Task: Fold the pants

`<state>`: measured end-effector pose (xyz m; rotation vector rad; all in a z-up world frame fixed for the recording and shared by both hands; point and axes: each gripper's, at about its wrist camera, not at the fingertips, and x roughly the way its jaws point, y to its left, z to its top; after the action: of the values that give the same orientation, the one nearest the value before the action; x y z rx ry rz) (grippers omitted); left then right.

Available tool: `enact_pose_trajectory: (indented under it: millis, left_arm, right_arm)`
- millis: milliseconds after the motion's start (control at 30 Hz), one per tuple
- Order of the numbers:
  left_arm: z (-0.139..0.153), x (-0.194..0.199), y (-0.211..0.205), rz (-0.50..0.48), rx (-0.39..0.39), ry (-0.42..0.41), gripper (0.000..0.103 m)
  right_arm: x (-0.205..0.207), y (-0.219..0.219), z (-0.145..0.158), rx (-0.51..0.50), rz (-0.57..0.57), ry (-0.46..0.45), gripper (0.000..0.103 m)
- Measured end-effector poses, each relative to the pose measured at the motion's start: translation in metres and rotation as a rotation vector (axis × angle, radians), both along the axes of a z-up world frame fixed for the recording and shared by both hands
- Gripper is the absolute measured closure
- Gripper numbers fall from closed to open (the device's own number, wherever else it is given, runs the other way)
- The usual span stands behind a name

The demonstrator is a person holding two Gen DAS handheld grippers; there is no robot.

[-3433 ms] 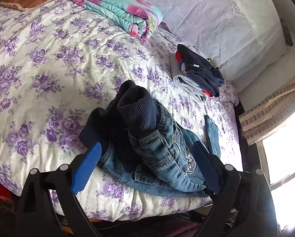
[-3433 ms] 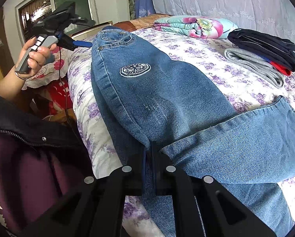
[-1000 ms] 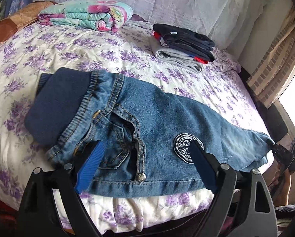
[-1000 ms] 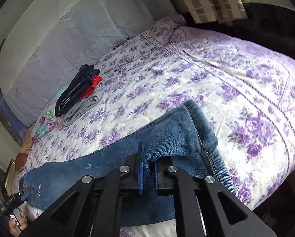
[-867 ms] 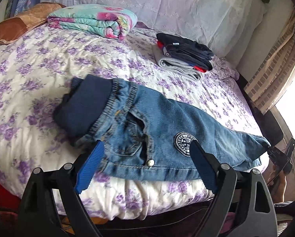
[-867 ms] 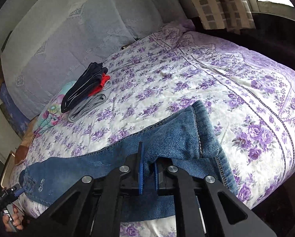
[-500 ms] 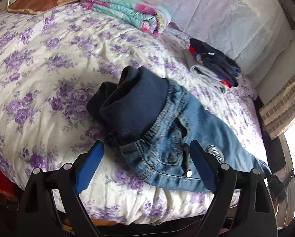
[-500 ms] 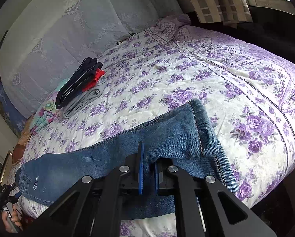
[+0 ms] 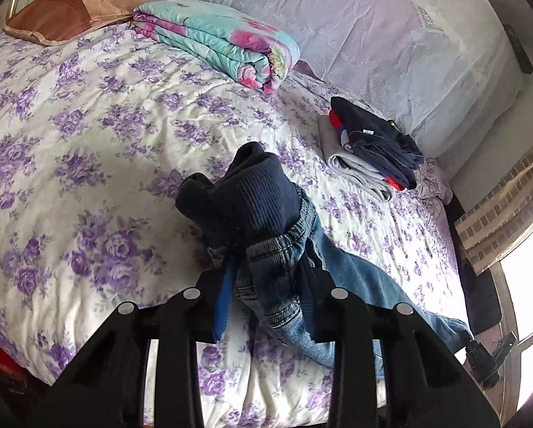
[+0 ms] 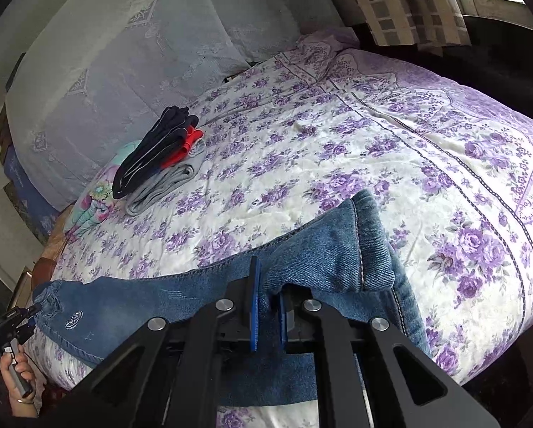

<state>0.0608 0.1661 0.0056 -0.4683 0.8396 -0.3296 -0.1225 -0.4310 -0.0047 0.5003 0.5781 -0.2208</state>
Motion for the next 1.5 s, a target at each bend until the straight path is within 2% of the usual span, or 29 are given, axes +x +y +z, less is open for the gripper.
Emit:
enact_pose_trajectory:
  millis: [100, 233, 333, 433, 500, 567, 633, 700, 733, 767, 833, 900, 967, 1033, 1100, 1200, 1267, 1333, 1433, 1500]
  left_arm:
    - [0.001, 0.005, -0.004, -0.008, 0.016, 0.071, 0.069]
    - [-0.022, -0.007, 0.009, 0.0, 0.029, 0.17, 0.069]
    - [-0.022, -0.026, 0.014, 0.005, 0.021, 0.14, 0.069]
    - [-0.01, -0.031, 0.002, -0.017, 0.064, 0.088, 0.069]
    - [-0.017, -0.023, -0.002, -0.009, 0.083, 0.122, 0.067]
    - [-0.027, -0.016, -0.002, -0.01, 0.069, 0.167, 0.066]
    - [-0.027, -0.018, -0.003, 0.005, 0.055, 0.149, 0.066]
    - [-0.017, -0.021, -0.007, 0.003, 0.055, 0.093, 0.067]
    - [-0.013, -0.021, -0.01, 0.001, 0.047, 0.062, 0.071]
    - [-0.011, -0.019, -0.014, -0.009, 0.054, 0.046, 0.082]
    - [-0.02, -0.008, -0.021, -0.023, 0.066, 0.071, 0.084]
    - [-0.036, 0.004, -0.018, -0.012, 0.033, 0.141, 0.085]
    - [-0.038, 0.007, -0.017, -0.015, 0.026, 0.15, 0.084]
    - [-0.029, 0.01, -0.018, -0.014, 0.024, 0.118, 0.084]
    - [-0.008, 0.014, -0.021, -0.021, 0.048, 0.04, 0.087]
    - [0.022, 0.018, -0.016, 0.001, 0.039, -0.031, 0.088]
    - [0.025, 0.018, -0.007, 0.014, 0.06, -0.038, 0.088]
    - [0.002, 0.02, -0.001, 0.012, 0.105, 0.012, 0.087]
    - [-0.041, 0.018, 0.006, -0.006, 0.113, 0.082, 0.079]
    - [-0.044, 0.008, 0.008, -0.023, 0.125, 0.044, 0.077]
  right_arm:
    - [0.002, -0.004, 0.008, 0.017, 0.008, 0.002, 0.094]
    - [-0.002, -0.003, 0.0, 0.017, 0.009, 0.036, 0.094]
    - [-0.006, -0.006, -0.013, 0.042, 0.001, 0.057, 0.094]
    - [-0.007, -0.009, -0.02, 0.054, -0.002, 0.067, 0.094]
    - [-0.007, -0.009, -0.02, 0.061, -0.001, 0.062, 0.094]
    - [-0.009, -0.007, -0.017, 0.058, 0.002, 0.049, 0.093]
    - [-0.01, -0.005, -0.016, 0.052, 0.005, 0.043, 0.093]
    - [-0.01, -0.004, -0.018, 0.044, 0.004, 0.049, 0.093]
    - [-0.009, -0.005, -0.019, 0.042, 0.004, 0.053, 0.093]
    - [-0.009, -0.005, -0.02, 0.045, 0.005, 0.055, 0.093]
    - [-0.009, -0.007, -0.02, 0.055, 0.005, 0.049, 0.093]
    - [-0.01, -0.006, -0.019, 0.052, 0.007, 0.042, 0.093]
    - [-0.012, -0.005, -0.018, 0.048, 0.011, 0.039, 0.093]
    - [-0.011, -0.005, -0.018, 0.047, 0.013, 0.044, 0.093]
    - [-0.007, -0.006, -0.014, 0.056, 0.026, 0.035, 0.094]
    - [-0.011, 0.002, 0.011, 0.038, 0.067, -0.067, 0.094]
    - [-0.023, 0.013, 0.024, -0.007, 0.081, -0.106, 0.094]
    - [-0.03, 0.015, 0.008, 0.001, 0.079, -0.041, 0.093]
    - [-0.028, 0.012, -0.055, 0.06, 0.073, 0.151, 0.094]
    - [-0.039, 0.009, -0.063, 0.085, 0.084, 0.085, 0.093]
